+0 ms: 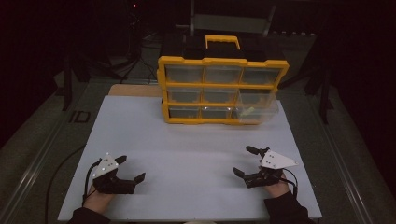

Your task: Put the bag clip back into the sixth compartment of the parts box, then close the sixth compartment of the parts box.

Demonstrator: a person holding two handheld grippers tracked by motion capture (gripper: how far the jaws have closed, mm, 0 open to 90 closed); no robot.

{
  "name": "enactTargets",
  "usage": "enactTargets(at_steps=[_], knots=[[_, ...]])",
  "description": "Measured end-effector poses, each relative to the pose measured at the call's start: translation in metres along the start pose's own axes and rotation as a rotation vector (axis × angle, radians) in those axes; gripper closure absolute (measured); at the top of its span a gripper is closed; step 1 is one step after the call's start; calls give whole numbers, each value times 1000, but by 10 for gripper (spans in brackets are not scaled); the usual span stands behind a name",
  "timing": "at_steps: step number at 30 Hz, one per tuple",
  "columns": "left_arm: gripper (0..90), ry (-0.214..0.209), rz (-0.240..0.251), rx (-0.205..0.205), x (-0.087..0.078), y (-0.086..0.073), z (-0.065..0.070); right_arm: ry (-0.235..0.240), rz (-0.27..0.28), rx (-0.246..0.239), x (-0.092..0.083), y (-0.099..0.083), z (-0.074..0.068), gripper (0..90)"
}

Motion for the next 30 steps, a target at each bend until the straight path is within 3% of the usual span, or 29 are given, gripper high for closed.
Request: enactTargets(at_steps=[2, 10, 14, 21, 30], knots=[[12, 44, 9, -2, -1, -3, -3, 0, -3, -1, 0, 0, 0, 81], [12, 156, 66, -30, -4, -4, -15, -6, -2, -5, -1, 0, 0, 81], [12, 224, 52, -8, -5, -7, -19, -7, -3, 1, -1, -1, 1, 81], [12, 245, 80, -42, -8, -9, -23, 2, -10, -1, -1, -3, -1, 81], [12, 257, 108, -52, -11, -8, -25, -1, -14, -4, -1, -2, -2, 81]])
Point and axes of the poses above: each handheld gripper's, and its own axes: x roughly forward along the jaws, y roughly out of its top, z roughly to its right, the point moved 7 cm from there along x, roughly forward along the jaws, and after that the axes turned 4 degrees about y, right-handed, at the moved point
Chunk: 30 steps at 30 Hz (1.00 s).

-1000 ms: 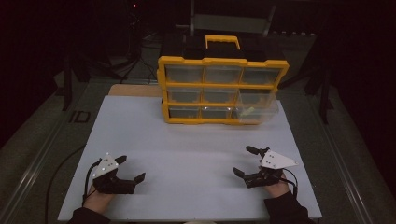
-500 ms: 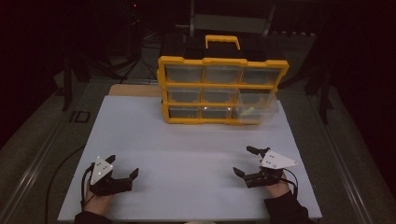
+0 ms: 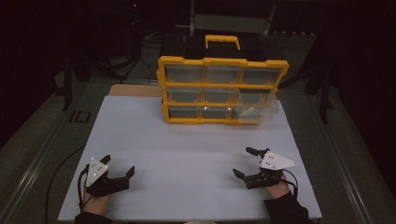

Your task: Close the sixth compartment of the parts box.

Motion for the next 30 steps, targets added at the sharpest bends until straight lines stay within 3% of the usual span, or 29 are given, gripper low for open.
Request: enactTargets(at_steps=[18, 24, 30], knots=[[12, -29, 14, 10, 3, 2, 5, -27, 10, -1, -14, 19, -5, 81], [12, -22, 24, 12, 0, 4, 4, -37, 52, -15, -26, 39, -13, 81], [12, -23, 25, 8, 0, 4, 4, -82, 84, -45, -37, 62, -17, 81]])
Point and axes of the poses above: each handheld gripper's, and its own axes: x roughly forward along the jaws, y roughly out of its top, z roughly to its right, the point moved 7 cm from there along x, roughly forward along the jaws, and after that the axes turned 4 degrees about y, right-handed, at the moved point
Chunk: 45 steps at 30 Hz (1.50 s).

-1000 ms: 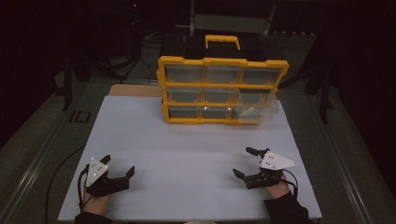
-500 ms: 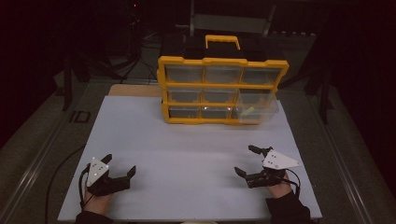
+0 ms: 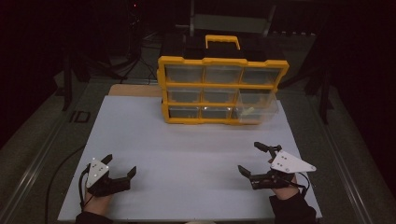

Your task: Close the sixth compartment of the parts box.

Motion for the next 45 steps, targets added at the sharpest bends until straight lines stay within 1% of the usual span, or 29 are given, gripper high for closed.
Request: enactTargets(at_steps=[2, 4, 6, 7, 9, 13, 15, 16, 18, 20, 22, 24, 26, 28, 30, 34, 36, 40, 42, 44, 45], knots=[[12, 1, 5, -2, 0, 1, 0, -3, 1, -8, -2, 7, -1, 80], [12, 0, 6, -5, 0, 1, 0, -2, 0, -29, -5, 16, -4, 80], [12, -1, 5, -7, 0, 0, 0, -20, 2, -52, -7, 26, -7, 80], [12, -3, 5, -7, 0, 0, 0, -22, 2, -54, -7, 28, -8, 80], [12, -2, 6, -3, 0, 1, 0, -25, 16, -66, -9, 38, -9, 80], [12, -3, 10, -5, -1, 1, 0, -36, 37, -88, -11, 53, -9, 80], [12, -2, 11, -5, -1, 1, 0, -60, 48, -104, -13, 61, -6, 81], [12, -1, 12, -5, -1, 1, 0, -66, 54, -109, -13, 64, -5, 81], [12, 4, 13, -5, -1, 1, -1, -92, 61, -115, -15, 70, 0, 81], [12, 3, 15, -7, -1, 1, -1, -105, 60, -111, -15, 73, 4, 81], [12, 7, 13, -3, -1, 1, -1, -137, 61, -116, -16, 74, 10, 81], [12, 8, 13, -2, -1, 1, -1, -173, 66, -113, -16, 74, 15, 81], [11, 8, 16, -2, -1, 1, -1, -206, 59, -105, -16, 71, 21, 81], [12, 9, 18, -2, -1, 2, -1, -217, 58, -86, -15, 66, 25, 81], [12, 11, 19, -4, -2, 2, -2, -252, 53, -75, -15, 61, 30, 81], [12, 12, 22, -1, -2, 2, -1, -296, 38, -49, -13, 48, 38, 81], [12, 13, 22, 1, -2, 2, -1, -301, 30, -38, -12, 42, 42, 81], [12, 12, 22, 0, -2, 2, -1, -331, 11, -22, -10, 26, 51, 81], [12, 13, 21, -1, -2, 2, 0, -327, 4, 0, -9, 19, 56, 81], [12, 11, 21, 0, -2, 2, 0, -333, 2, 2, -9, 16, 58, 81], [12, 12, 20, 0, -2, 2, 0, -341, -12, 19, -8, 9, 62, 81]])
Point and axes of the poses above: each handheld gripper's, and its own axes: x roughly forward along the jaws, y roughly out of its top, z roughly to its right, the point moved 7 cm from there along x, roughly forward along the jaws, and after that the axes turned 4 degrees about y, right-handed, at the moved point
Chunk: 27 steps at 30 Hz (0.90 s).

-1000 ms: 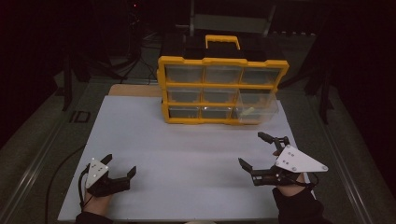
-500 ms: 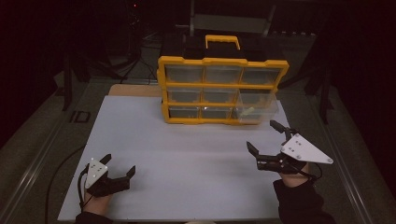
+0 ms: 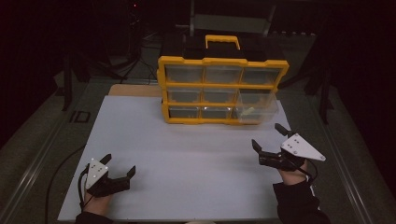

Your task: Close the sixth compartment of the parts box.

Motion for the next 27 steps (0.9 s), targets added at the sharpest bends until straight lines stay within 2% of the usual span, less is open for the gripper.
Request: enactTargets(at_steps=[13, 21, 27], knots=[[12, -2, -1, -3, 0, 0, -1, -37, -63, 41, 12, -34, 13, 108], [11, -3, -2, 4, 0, -1, 0, -32, -101, 65, 19, -50, 17, 153], [11, -3, -1, 3, 0, -1, -1, -79, -92, 79, 22, -51, 18, 290]])
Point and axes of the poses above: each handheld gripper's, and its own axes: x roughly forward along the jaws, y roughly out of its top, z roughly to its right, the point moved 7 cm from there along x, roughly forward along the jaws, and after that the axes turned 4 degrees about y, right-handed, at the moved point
